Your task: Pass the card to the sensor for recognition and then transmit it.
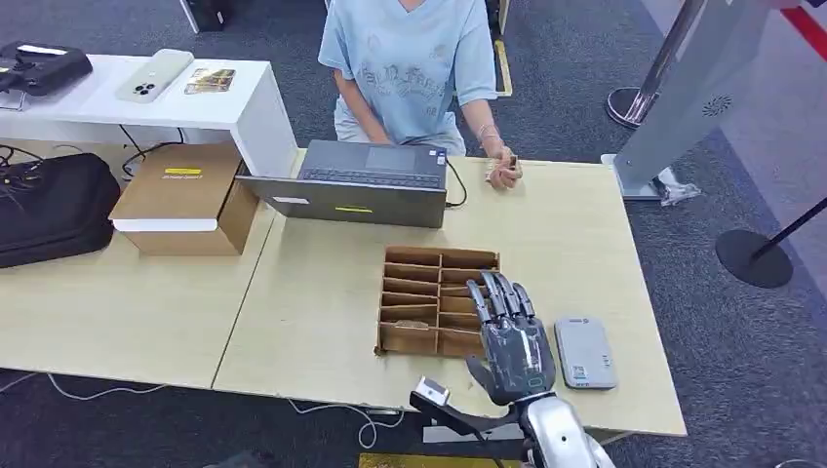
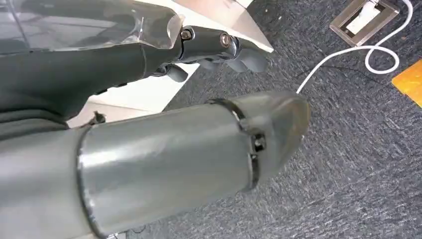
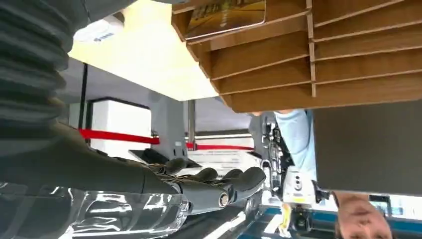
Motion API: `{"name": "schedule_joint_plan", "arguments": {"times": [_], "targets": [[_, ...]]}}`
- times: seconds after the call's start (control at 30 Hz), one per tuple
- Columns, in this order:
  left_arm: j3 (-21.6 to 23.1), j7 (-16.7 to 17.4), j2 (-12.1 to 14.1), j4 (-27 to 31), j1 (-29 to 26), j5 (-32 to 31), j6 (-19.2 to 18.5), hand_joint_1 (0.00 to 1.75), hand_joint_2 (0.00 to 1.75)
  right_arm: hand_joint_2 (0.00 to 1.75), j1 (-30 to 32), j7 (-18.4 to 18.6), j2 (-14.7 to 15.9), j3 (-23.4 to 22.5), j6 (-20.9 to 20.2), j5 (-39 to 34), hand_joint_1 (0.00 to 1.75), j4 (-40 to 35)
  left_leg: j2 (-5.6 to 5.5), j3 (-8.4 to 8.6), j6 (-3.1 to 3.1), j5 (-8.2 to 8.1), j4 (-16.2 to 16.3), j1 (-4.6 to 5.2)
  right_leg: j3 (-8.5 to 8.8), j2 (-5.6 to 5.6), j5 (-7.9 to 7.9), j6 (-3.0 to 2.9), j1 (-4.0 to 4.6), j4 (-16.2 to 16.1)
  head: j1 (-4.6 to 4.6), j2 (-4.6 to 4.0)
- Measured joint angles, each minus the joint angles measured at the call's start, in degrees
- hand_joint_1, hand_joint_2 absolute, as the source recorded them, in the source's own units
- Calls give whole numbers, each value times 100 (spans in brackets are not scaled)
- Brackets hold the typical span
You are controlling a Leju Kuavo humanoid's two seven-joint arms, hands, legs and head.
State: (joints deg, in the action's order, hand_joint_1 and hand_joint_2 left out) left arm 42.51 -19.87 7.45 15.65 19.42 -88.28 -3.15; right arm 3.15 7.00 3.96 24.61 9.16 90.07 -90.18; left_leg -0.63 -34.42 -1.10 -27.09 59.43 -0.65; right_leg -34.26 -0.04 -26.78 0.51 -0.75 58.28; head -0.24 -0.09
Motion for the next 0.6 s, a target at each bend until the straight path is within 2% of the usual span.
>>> {"name": "schedule_joint_plan", "arguments": {"times": [0.17,0.47,0.6], "targets": [[20,-68,7,0,27,0,-48,0,0,175,-125,131,0,79,-76,4,2,201,-1,-1,2,1,0,0,0,-1,0,0,0,0,2,2],[94,-142,37,-2,72,0,-48,0,0,175,-219,129,0,122,-79,4,9,454,-1,-1,1,1,0,0,0,-1,0,0,0,0,2,2],[151,-179,52,-7,76,0,-48,0,0,175,-258,124,0,122,-83,4,17,524,-1,-1,2,1,0,0,0,-1,0,0,0,0,2,2]]}}
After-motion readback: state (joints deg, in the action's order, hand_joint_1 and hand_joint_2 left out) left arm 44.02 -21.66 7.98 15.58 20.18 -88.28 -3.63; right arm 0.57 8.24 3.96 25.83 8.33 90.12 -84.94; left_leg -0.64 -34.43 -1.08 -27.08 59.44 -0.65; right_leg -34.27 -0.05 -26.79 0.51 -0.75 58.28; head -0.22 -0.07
